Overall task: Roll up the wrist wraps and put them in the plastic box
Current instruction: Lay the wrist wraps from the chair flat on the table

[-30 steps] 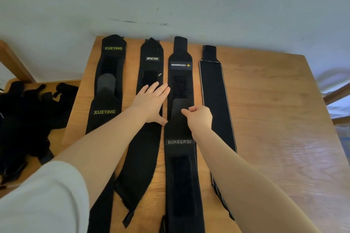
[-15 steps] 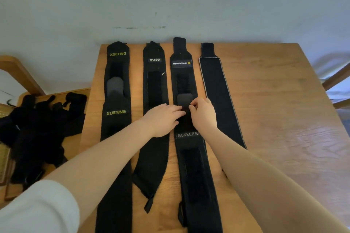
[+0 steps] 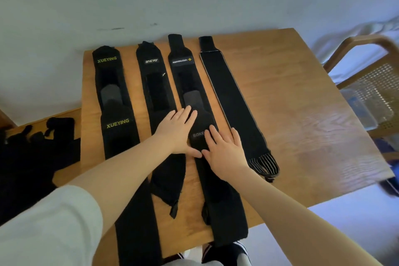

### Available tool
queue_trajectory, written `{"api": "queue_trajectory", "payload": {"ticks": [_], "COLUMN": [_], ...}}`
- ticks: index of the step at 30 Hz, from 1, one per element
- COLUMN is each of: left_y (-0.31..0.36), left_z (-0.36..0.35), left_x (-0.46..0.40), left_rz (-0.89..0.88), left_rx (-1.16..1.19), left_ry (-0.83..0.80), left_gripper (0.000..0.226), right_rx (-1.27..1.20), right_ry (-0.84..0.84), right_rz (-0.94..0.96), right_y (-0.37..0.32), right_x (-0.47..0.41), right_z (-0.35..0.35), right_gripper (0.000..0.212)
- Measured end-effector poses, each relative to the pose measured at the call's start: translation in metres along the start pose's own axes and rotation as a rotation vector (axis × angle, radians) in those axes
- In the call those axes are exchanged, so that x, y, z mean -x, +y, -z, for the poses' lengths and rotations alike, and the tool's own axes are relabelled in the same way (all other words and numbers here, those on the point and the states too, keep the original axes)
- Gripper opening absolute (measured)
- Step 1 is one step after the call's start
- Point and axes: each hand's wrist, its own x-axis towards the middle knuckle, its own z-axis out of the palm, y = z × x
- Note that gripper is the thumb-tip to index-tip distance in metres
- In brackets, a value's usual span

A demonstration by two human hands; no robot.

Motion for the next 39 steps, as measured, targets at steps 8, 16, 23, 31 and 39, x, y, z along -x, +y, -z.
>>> {"api": "queue_trajectory", "payload": {"ticks": [8,16,23,31,39], "left_y": [0.003,0.018,-0.034,-0.115,-0.267], "left_z": [-0.007,-0.015,-0.052,-0.13,-0.191], "left_x": [0.0,0.06,0.194,0.319,0.377], "left_rz": [0.047,0.09,0.201,0.629,0.741], "left_rx": [0.027,0.086,0.379,0.831,0.873], "left_ry": [0.015,0.289,0.429,0.472,0.362], "left_gripper": [0.131,0.09,0.063,0.036,0.034], "right_rx": [-0.068,-0.078,-0.208,-0.177,-0.288], "right_ry": [-0.171,0.053,0.222,0.179,0.012], "right_rz": [-0.083,0.03,0.353,0.673,0.514], "right_y": [-0.004,-0.01,-0.087,-0.248,-0.368], "right_x": [0.002,0.03,0.085,0.083,0.018], "right_z": [-0.014,0.022,0.01,0.006,0.01], "right_gripper": [0.082,0.071,0.048,0.03,0.022]}}
